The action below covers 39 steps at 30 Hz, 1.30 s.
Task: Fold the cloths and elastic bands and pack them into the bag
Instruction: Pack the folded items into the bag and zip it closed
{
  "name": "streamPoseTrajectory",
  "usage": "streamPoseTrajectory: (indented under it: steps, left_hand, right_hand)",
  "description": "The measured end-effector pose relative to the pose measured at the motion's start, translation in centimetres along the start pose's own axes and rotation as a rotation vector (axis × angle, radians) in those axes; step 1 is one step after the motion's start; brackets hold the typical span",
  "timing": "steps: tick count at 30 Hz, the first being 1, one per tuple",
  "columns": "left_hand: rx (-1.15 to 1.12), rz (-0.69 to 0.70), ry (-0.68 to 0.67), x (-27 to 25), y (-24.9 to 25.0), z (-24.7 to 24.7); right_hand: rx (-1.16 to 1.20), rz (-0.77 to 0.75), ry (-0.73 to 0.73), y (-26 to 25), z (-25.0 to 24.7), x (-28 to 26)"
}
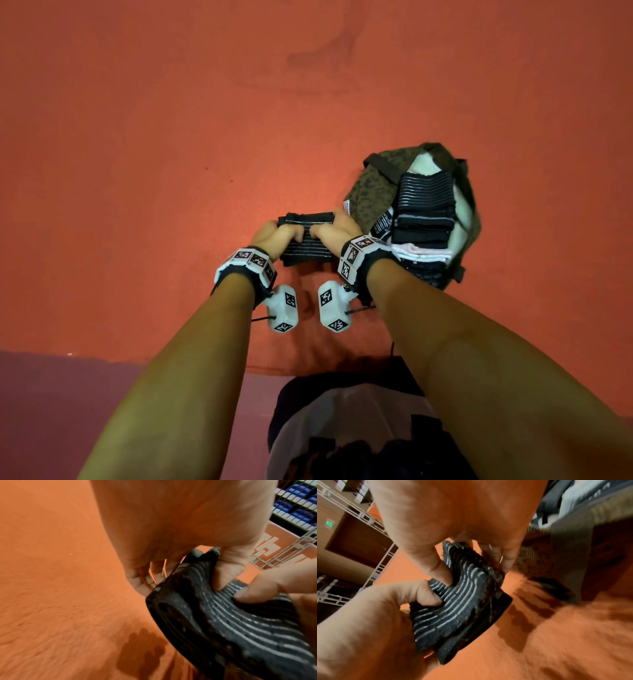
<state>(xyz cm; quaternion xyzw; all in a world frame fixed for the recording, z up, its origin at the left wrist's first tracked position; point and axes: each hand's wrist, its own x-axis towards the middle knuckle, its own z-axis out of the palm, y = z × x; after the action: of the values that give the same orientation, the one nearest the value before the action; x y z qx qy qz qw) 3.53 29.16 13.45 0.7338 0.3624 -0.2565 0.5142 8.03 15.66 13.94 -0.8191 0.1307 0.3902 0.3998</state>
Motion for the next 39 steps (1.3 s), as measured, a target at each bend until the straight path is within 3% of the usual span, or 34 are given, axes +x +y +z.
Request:
streamPoseTrajectory:
  steps: [14,24,28,31,36,39]
  left_hand:
    - [0.093,0.106,-0.199,-2.5,8.5,11.2]
    - [0.274,0.113,-0.257,-1.1,6.4,15.5]
    - [0.208,0.13,-0.2,-0.6,5.9,15.1]
    - [0.169,0.135,-0.085,-0.2,5.1,14.3]
    - [0.479,0.24,0.032,0.3,4.3,13.7]
    - [0.486,0.211,0.122,0.4,4.5,13.9]
  right_hand:
    - [0.132,0.012,0.186,6.2,-14.0,-3.2]
    - [0.055,0.118,0.151,11.0,-15.4,-2.5]
    - [0.025,0.088,0.198,10.9,-15.0,-1.7]
    - [-0.044,0.11,0.255,10.6,-14.8,-1.4]
    - [-0.372,-0.012,0.415,10.5,-15.1,-2.0]
    - [-0.442,-0.119,0.349,9.4,-15.8,-2.6]
